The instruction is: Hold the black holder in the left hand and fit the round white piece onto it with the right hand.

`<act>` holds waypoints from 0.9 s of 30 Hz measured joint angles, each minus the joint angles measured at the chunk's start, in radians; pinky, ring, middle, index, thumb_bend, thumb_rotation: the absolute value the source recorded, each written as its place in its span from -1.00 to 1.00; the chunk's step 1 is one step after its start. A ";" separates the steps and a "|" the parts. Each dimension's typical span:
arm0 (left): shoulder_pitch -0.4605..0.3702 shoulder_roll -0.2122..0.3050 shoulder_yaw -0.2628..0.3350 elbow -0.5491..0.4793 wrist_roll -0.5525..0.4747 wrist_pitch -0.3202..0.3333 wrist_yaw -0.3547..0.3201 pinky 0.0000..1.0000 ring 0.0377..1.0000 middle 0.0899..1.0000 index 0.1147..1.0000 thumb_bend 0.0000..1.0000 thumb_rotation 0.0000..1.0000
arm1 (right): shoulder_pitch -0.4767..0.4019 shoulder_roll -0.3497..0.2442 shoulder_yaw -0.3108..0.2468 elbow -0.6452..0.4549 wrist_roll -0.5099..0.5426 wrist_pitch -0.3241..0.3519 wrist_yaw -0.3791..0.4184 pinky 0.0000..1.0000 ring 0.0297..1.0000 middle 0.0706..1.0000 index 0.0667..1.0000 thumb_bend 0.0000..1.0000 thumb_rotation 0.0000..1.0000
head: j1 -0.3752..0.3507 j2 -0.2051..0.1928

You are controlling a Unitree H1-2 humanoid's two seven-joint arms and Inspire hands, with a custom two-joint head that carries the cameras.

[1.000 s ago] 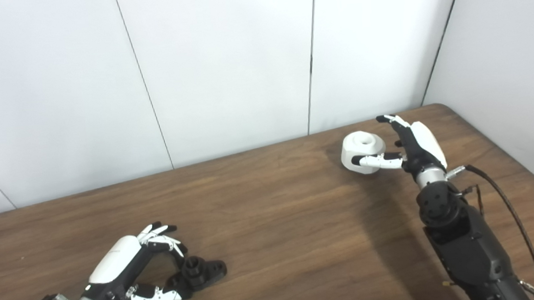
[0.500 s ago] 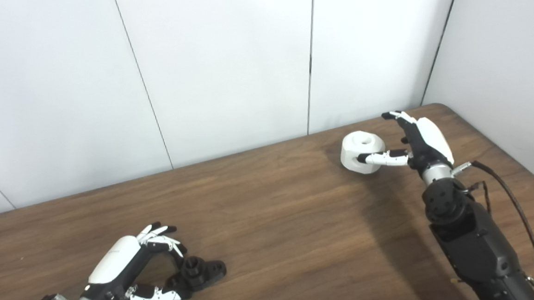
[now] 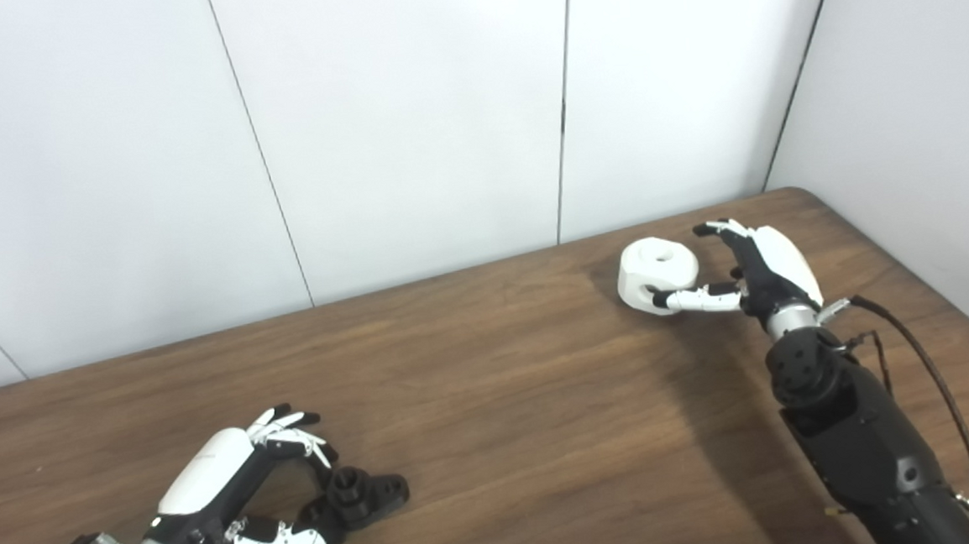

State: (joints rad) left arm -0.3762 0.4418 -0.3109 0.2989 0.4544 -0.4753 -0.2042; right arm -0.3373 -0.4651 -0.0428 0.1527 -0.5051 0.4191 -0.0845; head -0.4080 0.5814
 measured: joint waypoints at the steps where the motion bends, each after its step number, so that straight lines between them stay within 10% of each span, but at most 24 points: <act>1: 0.000 0.000 0.000 0.000 0.000 0.000 0.000 1.00 0.78 0.32 -0.17 0.04 -0.91 | -0.001 0.000 0.005 0.000 -0.002 0.000 0.000 0.66 1.00 0.89 0.61 0.74 -0.11 | 0.000 0.000; 27: 0.022 0.001 0.013 -0.036 -0.018 0.027 -0.023 1.00 0.77 0.32 -0.17 0.04 -0.91 | -0.023 -0.003 0.046 0.075 -0.030 -0.024 -0.027 0.73 1.00 0.87 0.55 0.61 -0.05 | 0.014 0.000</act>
State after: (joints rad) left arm -0.3540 0.4426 -0.2975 0.2627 0.4366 -0.4487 -0.2275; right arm -0.3599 -0.4682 0.0033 0.2275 -0.5347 0.3951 -0.1117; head -0.3942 0.5814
